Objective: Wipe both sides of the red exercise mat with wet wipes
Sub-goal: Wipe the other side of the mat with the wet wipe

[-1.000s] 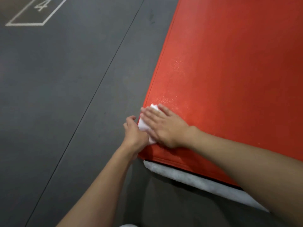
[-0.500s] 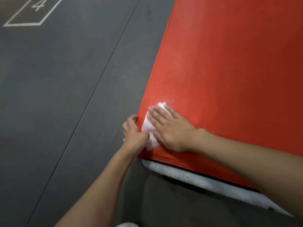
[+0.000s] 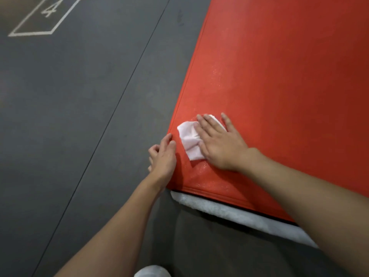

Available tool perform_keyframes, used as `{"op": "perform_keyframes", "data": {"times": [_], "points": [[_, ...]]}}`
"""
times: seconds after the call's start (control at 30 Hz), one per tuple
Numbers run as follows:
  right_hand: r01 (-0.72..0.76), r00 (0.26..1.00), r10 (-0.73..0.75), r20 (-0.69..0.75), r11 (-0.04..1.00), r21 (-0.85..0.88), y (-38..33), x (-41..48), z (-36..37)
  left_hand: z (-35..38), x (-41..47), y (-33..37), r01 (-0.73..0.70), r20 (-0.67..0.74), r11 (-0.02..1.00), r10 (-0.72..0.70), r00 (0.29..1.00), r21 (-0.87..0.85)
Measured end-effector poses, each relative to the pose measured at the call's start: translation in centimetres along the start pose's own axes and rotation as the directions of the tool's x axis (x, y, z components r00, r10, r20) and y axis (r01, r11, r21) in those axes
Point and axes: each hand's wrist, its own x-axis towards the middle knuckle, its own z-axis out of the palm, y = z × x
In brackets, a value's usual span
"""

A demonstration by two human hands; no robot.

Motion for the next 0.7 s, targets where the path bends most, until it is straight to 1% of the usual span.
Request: {"op": "perform_keyframes", "data": {"times": [0.03, 0.1, 0.17, 0.27, 0.33, 0.37, 0.4, 0.47, 0.5, 0.53, 0.57, 0.6, 0.63, 0.67, 0.7], "points": [[0.008, 1.0, -0.007, -0.019, 1.0, 0.005, -1.0, -0.4, 0.6, 0.1, 0.1, -0.1, 0.0, -0.008, 1.0, 0.0, 1.0, 0.013], [0.134, 0.991, -0.134, -0.019, 0.991, -0.018, -2.7, -2.1, 1.5, 0.1, 0.0, -0.2, -0.004, -0.003, 1.0, 0.004, 1.0, 0.023], [0.235, 0.972, -0.235, -0.003, 0.972, -0.004, -2.5, -2.7, 1.4, 0.2, 0.1, -0.2, -0.002, -0.004, 1.0, 0.002, 1.0, 0.026], [0.289, 0.957, -0.289, 0.009, 0.957, 0.011, -1.8, -2.2, 1.1, 0.6, 0.3, -0.2, 0.01, -0.034, 0.998, -0.008, 0.999, 0.062], [0.332, 0.943, -0.332, 0.002, 0.943, -0.02, -1.5, -2.0, 1.5, 0.7, 0.2, -0.1, 0.013, -0.061, 0.997, -0.009, 0.998, 0.076], [0.322, 0.947, -0.322, 0.003, 0.946, -0.034, -0.9, -1.7, 1.4, 0.7, 0.2, -0.1, 0.008, -0.068, 0.997, -0.003, 0.998, 0.082], [0.275, 0.961, -0.275, 0.005, 0.961, -0.028, 0.0, -1.2, 1.2, 0.6, 0.2, -0.1, 0.0, -0.065, 0.996, 0.006, 0.998, 0.085], [0.098, 0.995, -0.098, 0.006, 0.995, 0.012, 1.8, -0.1, 0.2, 0.4, 0.1, -0.2, -0.019, -0.038, 0.996, 0.022, 0.999, 0.092], [0.027, 1.0, -0.027, 0.006, 0.999, 0.028, 2.0, -0.1, -0.1, 0.4, 0.2, -0.2, -0.024, -0.021, 0.995, 0.026, 0.999, 0.1], [0.012, 1.0, -0.011, -0.015, 0.999, 0.044, 1.6, -0.5, 0.0, 0.3, 0.2, -0.2, -0.024, -0.006, 0.994, 0.025, 1.0, 0.109], [0.076, 0.996, -0.075, -0.048, 0.996, 0.039, 0.6, -1.2, 0.5, 0.2, 0.2, -0.2, -0.026, 0.005, 0.992, 0.026, 1.0, 0.123], [0.199, 0.979, -0.198, -0.053, 0.98, 0.011, -0.6, -2.3, 1.1, 0.1, 0.1, -0.2, -0.037, 0.019, 0.987, 0.034, 0.999, 0.155], [0.307, 0.951, -0.308, -0.027, 0.951, -0.016, -1.3, -3.4, 1.4, 0.1, 0.0, -0.2, -0.058, 0.037, 0.976, 0.051, 0.998, 0.212], [0.36, 0.933, -0.36, 0.004, 0.933, -0.02, -0.9, -3.9, 1.5, 0.1, -0.2, -0.1, -0.082, 0.053, 0.958, 0.07, 0.996, 0.276], [0.339, 0.941, -0.339, 0.018, 0.941, -0.011, 0.1, -3.6, 1.1, 0.1, -0.3, -0.1, -0.108, 0.063, 0.94, 0.092, 0.994, 0.325]]}}
